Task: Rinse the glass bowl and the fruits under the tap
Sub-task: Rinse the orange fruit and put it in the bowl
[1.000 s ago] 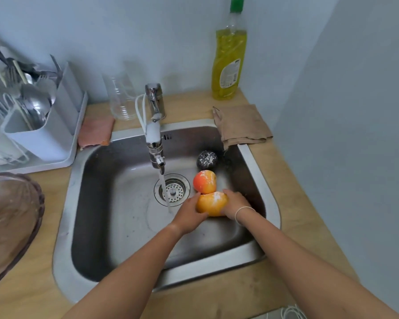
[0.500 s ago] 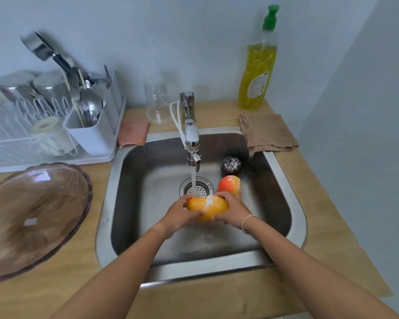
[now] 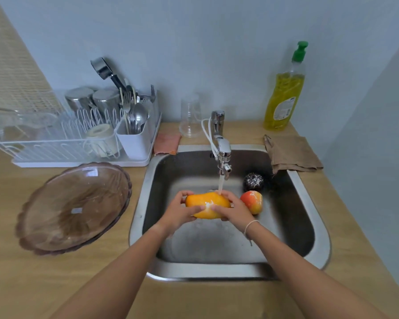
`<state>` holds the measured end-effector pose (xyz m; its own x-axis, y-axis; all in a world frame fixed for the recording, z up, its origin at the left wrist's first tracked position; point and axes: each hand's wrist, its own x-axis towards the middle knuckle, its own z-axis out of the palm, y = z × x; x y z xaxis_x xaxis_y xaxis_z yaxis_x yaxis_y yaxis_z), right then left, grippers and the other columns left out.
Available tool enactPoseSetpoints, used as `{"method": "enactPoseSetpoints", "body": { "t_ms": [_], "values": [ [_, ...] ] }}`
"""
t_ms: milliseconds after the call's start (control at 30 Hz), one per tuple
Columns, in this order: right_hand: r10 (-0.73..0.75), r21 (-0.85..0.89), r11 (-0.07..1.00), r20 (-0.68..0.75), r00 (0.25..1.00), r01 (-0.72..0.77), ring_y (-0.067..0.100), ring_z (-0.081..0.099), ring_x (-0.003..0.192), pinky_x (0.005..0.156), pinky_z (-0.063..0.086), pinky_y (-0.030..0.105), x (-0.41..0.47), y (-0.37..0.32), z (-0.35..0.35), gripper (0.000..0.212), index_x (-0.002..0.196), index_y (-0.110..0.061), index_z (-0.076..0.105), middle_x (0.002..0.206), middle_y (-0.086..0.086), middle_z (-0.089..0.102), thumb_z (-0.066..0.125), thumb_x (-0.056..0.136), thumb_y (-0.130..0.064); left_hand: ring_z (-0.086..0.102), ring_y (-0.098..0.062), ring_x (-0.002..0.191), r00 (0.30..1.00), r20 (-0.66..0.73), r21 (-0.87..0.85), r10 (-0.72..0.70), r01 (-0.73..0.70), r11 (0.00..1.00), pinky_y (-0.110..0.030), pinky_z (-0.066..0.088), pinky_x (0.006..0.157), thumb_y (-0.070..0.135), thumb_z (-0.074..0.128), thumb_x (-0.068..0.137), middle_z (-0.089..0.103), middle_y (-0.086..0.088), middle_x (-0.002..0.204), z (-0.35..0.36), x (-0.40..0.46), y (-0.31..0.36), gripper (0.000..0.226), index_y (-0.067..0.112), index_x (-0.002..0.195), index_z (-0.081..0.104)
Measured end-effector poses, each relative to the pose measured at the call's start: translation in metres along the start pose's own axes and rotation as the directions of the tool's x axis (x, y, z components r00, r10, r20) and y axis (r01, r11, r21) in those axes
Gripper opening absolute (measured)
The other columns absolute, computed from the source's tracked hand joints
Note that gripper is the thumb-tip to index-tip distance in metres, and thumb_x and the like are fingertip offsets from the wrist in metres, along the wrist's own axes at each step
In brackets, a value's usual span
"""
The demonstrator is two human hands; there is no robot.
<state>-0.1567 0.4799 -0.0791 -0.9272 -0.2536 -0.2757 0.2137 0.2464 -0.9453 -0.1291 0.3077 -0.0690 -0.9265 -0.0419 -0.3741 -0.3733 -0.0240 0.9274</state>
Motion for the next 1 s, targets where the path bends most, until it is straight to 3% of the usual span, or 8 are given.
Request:
{"method": "enactPoseSetpoints", "body": {
  "t_ms": [167, 333, 533, 633, 733, 867, 933, 1000],
  "values": [
    [0.059, 0.094, 0.994, -0.033, 0.998, -0.055, 0.022, 0.054, 0.097, 0.069, 0.054, 0.031, 0.0, -0.001, -0.007, 0.025, 0.116, -0.027, 0.052, 0.119, 0.005, 0.049, 0.054, 0.092, -0.022, 0.055, -0.024, 0.102, 0.998, 0.056, 0.026, 0.012, -0.013, 1.0, -0.028, 0.056, 0.075, 0.004, 0.07, 0.078, 0.04, -0.008, 0.127, -0.002, -0.001, 0.005, 0.05, 0.018, 0.12, 0.047],
    [0.089, 0.166, 0.983, -0.03, 0.996, -0.082, 0.017, 0.054, 0.087, 0.061, 0.052, 0.026, -0.004, 0.0, -0.018, 0.034, 0.128, -0.019, 0.05, 0.123, 0.007, 0.045, 0.048, 0.095, -0.018, 0.054, -0.029, 0.111, 0.995, 0.095, 0.037, 0.012, -0.015, 0.999, -0.027, 0.058, 0.075, 0.006, 0.071, 0.078, 0.04, -0.008, 0.128, 0.001, 0.002, 0.005, 0.053, 0.023, 0.122, 0.049],
    [0.035, 0.183, 0.982, 0.001, 0.999, -0.034, 0.018, 0.055, 0.079, 0.061, 0.053, 0.024, -0.011, -0.002, -0.025, 0.056, 0.126, -0.023, 0.046, 0.118, 0.012, 0.042, 0.063, 0.08, 0.005, 0.061, -0.023, 0.083, 0.999, 0.05, -0.017, -0.011, 0.012, 1.0, -0.028, 0.057, 0.069, 0.022, 0.066, 0.084, 0.055, -0.013, 0.115, 0.006, 0.009, 0.006, 0.041, 0.013, 0.121, 0.051],
    [0.068, 0.192, 0.979, -0.013, 0.998, -0.064, 0.019, 0.057, 0.072, 0.058, 0.055, 0.025, -0.013, -0.006, -0.027, 0.054, 0.127, -0.02, 0.047, 0.116, 0.014, 0.045, 0.066, 0.081, -0.003, 0.057, -0.019, 0.074, 0.999, 0.039, -0.027, -0.009, 0.01, 1.0, -0.03, 0.057, 0.069, 0.026, 0.065, 0.085, 0.056, -0.01, 0.104, 0.008, 0.01, 0.009, 0.044, 0.01, 0.123, 0.051],
    [0.149, 0.187, 0.972, -0.007, 0.989, -0.145, 0.019, 0.055, 0.065, 0.055, 0.056, 0.027, -0.013, -0.01, -0.028, 0.047, 0.129, -0.011, 0.045, 0.103, 0.012, 0.051, 0.062, 0.087, -0.02, 0.057, -0.021, 0.085, 0.996, 0.087, -0.088, -0.013, 0.021, 0.996, -0.032, 0.056, 0.078, 0.021, 0.063, 0.086, 0.053, -0.008, 0.11, 0.007, 0.009, 0.015, 0.038, 0.019, 0.121, 0.048],
    [0.231, 0.12, 0.967, -0.054, 0.972, -0.223, 0.022, 0.055, 0.06, 0.056, 0.056, 0.033, -0.015, -0.016, -0.026, 0.043, 0.113, -0.01, 0.051, 0.081, 0.015, 0.055, 0.047, 0.091, -0.046, 0.059, -0.026, 0.097, 0.988, 0.156, -0.088, 0.006, 0.008, 0.996, -0.031, 0.055, 0.079, 0.015, 0.063, 0.085, 0.05, -0.005, 0.115, 0.006, 0.006, 0.02, 0.045, 0.024, 0.125, 0.045],
    [0.216, 0.131, 0.97, -0.062, 0.974, -0.207, 0.022, 0.056, 0.061, 0.055, 0.056, 0.034, -0.017, -0.019, -0.025, 0.041, 0.114, -0.011, 0.05, 0.08, 0.014, 0.055, 0.044, 0.092, -0.045, 0.059, -0.025, 0.092, 0.99, 0.137, -0.083, 0.009, 0.003, 0.997, -0.031, 0.056, 0.077, 0.017, 0.063, 0.086, 0.052, -0.007, 0.114, 0.007, 0.006, 0.021, 0.043, 0.023, 0.124, 0.045],
    [0.179, 0.189, 0.967, -0.019, 0.984, -0.172, 0.025, 0.058, 0.077, 0.058, 0.057, 0.033, -0.018, -0.021, -0.024, 0.039, 0.124, -0.011, 0.046, 0.099, 0.013, 0.055, 0.049, 0.093, -0.033, 0.06, -0.022, 0.084, 0.994, 0.107, -0.067, -0.018, 0.026, 0.997, -0.029, 0.057, 0.072, 0.025, 0.061, 0.087, 0.054, -0.009, 0.107, 0.009, 0.006, 0.022, 0.041, 0.017, 0.125, 0.047]
  ]
}}
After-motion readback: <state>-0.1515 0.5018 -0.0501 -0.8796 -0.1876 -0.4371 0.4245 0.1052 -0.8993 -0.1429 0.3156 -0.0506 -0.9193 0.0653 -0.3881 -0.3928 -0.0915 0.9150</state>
